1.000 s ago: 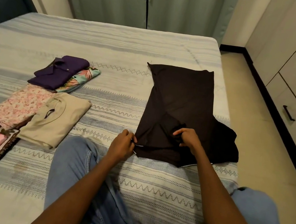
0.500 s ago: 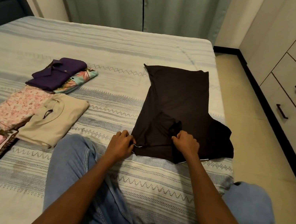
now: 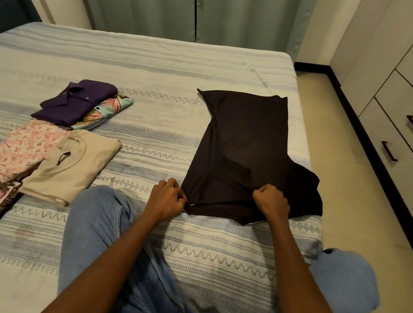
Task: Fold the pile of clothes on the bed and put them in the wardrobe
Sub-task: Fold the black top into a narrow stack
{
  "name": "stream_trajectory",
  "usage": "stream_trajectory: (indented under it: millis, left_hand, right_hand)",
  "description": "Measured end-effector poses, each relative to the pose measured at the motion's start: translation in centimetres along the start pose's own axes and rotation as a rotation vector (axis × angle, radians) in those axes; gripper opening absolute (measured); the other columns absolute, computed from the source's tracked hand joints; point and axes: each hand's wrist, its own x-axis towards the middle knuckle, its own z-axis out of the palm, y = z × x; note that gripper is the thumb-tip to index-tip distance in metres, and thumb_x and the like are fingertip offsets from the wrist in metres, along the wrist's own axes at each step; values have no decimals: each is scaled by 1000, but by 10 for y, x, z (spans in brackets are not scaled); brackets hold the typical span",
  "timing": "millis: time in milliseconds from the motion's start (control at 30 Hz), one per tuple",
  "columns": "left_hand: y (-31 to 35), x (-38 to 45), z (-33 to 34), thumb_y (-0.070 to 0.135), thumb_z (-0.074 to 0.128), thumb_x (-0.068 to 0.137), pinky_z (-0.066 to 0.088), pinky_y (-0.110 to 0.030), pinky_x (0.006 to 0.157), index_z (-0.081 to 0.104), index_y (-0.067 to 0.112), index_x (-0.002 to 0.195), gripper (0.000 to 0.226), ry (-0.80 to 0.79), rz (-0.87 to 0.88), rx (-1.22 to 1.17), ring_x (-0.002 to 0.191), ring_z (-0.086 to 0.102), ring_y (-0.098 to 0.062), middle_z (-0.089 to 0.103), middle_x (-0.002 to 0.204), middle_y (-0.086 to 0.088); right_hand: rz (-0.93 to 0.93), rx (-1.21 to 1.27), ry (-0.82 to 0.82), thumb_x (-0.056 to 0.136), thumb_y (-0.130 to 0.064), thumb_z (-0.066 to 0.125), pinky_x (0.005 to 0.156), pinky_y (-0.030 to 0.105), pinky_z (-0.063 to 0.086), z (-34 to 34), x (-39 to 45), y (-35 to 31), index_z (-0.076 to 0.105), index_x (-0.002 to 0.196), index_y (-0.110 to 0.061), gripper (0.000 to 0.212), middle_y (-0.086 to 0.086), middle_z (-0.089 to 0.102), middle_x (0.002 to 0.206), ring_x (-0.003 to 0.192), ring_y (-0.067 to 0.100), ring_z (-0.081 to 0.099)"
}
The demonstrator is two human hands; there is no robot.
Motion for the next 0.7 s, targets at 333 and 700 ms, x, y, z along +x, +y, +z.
stream_trajectory:
  millis: [333, 700]
  left_hand:
    - [-3, 4, 1, 8, 53, 77, 47, -32, 72, 76, 33, 91, 37, -94, -51, -154, 86, 66, -29, 75, 94, -5]
    - [17, 30, 17, 4, 59, 90, 49, -43, 100, 65, 6, 126, 36, 65, 271, -116, 115, 60, -38, 61, 132, -16]
  right_hand:
    - [53, -35, -104, 86, -42, 53, 92, 42, 44, 5, 14, 6, 62, 117, -8, 47, 21, 58, 125, 112, 42, 56]
    - [-402, -54, 78, 97, -19, 49, 100, 47, 44, 16, 49, -33, 55, 138, -22, 41, 8, 52, 142, 125, 33, 50]
